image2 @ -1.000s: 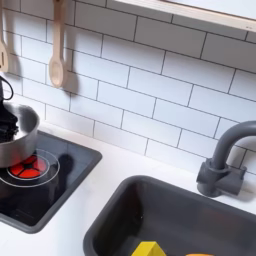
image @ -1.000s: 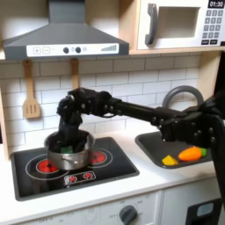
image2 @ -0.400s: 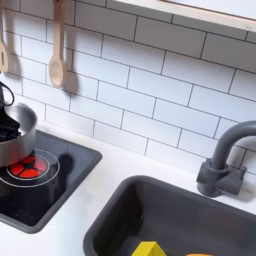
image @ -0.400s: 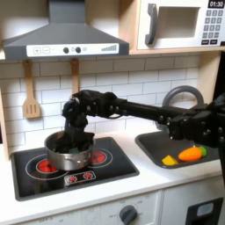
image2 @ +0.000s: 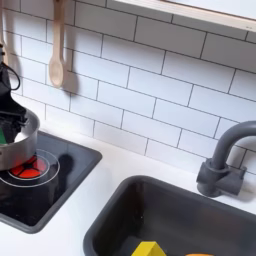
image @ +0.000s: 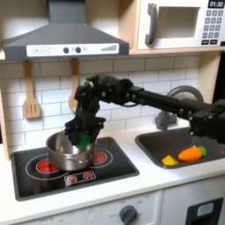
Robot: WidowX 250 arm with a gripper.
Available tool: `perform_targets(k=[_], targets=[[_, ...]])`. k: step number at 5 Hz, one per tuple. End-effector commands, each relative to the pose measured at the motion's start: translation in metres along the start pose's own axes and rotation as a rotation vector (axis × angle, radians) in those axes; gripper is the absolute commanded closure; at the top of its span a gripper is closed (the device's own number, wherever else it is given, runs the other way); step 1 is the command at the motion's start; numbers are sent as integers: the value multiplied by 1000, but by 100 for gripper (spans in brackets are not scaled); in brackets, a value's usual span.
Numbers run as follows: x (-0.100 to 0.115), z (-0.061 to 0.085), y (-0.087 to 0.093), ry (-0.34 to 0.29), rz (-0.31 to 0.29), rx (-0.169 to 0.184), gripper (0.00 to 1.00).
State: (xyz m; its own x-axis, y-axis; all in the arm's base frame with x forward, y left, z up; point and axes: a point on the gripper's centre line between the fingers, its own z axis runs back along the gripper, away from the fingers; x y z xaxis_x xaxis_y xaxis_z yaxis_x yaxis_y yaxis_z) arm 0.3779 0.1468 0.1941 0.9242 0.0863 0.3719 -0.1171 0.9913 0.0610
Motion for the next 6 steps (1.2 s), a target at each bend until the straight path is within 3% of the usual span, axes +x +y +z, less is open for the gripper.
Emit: perform_targets(k=[1, 3, 6], targets=[[0, 38, -20, -66, -45, -7, 100], [-22, 66, -46, -77, -40, -52, 100], [-63, 111, -61, -84, -77, -89, 100]])
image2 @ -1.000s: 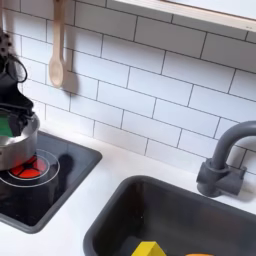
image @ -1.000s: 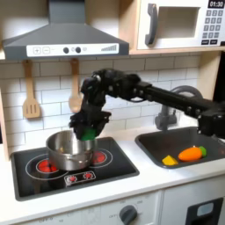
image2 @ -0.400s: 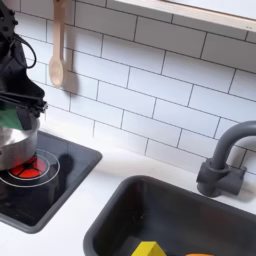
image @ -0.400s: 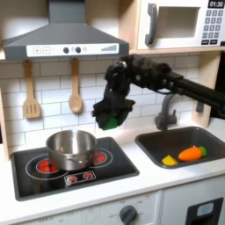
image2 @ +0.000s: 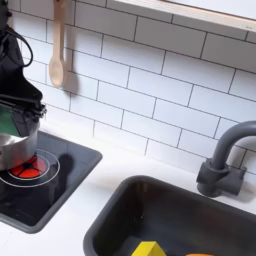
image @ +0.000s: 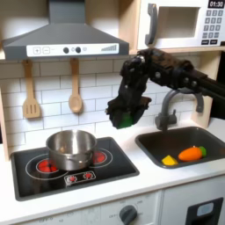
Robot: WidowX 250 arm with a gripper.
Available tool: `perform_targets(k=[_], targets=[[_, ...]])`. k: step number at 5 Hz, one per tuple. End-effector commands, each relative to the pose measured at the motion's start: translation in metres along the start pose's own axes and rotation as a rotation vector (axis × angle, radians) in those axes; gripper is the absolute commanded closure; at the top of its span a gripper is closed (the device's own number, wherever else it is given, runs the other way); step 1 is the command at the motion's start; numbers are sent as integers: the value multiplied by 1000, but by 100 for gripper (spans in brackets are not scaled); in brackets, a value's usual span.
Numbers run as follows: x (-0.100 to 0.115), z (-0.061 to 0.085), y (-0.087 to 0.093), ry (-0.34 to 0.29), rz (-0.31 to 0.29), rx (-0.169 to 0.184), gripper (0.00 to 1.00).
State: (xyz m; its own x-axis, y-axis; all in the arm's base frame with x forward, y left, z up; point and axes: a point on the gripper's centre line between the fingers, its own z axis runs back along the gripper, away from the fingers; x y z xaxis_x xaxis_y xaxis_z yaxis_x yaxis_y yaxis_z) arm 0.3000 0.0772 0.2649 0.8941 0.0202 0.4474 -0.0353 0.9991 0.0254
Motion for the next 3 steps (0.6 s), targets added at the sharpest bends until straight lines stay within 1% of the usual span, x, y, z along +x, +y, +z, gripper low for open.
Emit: perform_targets(k=[1, 2, 3], targets=[[-21, 18, -12, 15, -38, -40, 100], [-28, 25, -16, 21, -57, -64, 100], [-29, 28, -21, 23, -67, -77, 100]])
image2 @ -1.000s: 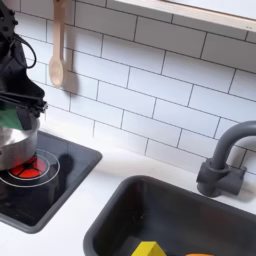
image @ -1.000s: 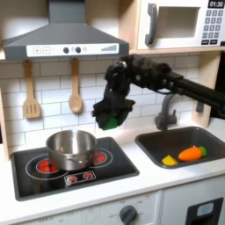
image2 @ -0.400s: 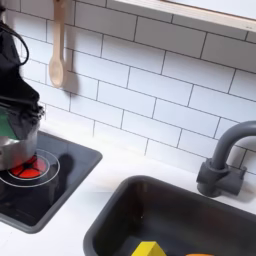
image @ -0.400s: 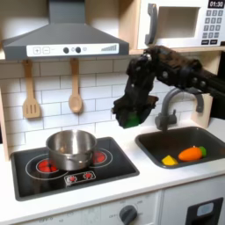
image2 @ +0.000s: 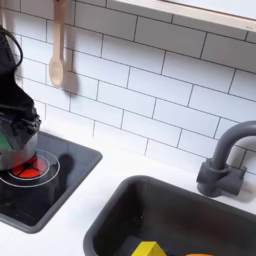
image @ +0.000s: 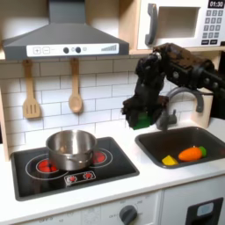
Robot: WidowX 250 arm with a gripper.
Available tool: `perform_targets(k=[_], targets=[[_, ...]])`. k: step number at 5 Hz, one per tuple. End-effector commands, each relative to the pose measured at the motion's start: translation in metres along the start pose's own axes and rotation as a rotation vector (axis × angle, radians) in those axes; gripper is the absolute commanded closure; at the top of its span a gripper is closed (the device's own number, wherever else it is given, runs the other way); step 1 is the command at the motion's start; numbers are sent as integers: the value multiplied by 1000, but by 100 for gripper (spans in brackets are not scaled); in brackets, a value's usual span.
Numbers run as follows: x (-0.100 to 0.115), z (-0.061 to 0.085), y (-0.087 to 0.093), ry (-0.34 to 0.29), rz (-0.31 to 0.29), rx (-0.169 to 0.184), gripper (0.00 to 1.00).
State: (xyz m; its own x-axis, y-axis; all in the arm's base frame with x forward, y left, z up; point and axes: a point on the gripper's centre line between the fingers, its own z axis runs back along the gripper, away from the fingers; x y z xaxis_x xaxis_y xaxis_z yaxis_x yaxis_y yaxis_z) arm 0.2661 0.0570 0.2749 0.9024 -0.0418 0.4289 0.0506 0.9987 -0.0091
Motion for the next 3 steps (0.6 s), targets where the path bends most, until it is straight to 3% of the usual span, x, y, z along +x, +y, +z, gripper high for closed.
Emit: perform_targets(k=[1, 3], targets=[[5, -3, 4, -2, 13, 3, 100], [23, -47, 16, 29, 44, -7, 100]])
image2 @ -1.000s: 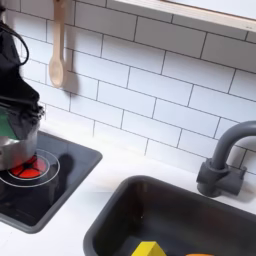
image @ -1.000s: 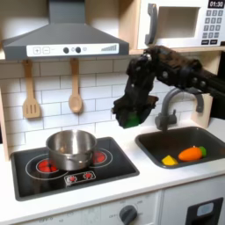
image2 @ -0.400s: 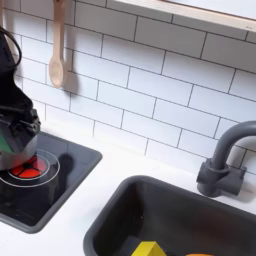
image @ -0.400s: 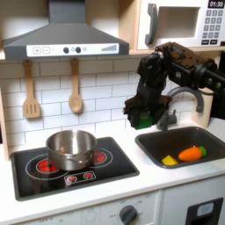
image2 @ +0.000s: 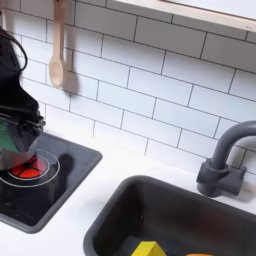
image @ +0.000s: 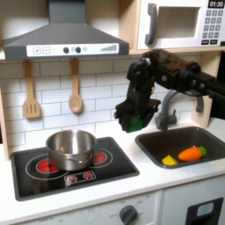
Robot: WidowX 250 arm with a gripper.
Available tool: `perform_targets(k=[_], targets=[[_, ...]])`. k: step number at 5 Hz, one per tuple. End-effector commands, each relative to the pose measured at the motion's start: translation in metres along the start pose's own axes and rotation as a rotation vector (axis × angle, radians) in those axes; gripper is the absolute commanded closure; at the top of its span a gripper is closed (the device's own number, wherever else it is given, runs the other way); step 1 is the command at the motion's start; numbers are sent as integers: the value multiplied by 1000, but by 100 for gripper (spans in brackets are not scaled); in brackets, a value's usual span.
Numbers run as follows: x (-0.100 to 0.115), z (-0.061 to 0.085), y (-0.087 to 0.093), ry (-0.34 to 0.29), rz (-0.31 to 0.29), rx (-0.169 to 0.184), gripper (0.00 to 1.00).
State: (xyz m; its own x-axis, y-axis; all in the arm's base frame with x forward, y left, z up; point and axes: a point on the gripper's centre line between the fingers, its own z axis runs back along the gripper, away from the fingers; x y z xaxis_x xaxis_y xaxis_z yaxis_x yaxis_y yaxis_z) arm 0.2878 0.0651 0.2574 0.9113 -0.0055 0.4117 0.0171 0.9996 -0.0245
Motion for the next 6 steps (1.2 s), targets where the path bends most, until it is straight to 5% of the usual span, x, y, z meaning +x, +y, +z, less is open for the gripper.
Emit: perform_targets(k=[1, 4, 6], targets=[[16, -39, 11, 42, -4, -12, 100], [11, -71, 15, 150, -38, -23, 100], [24, -46, 12, 71, -54, -21, 100]])
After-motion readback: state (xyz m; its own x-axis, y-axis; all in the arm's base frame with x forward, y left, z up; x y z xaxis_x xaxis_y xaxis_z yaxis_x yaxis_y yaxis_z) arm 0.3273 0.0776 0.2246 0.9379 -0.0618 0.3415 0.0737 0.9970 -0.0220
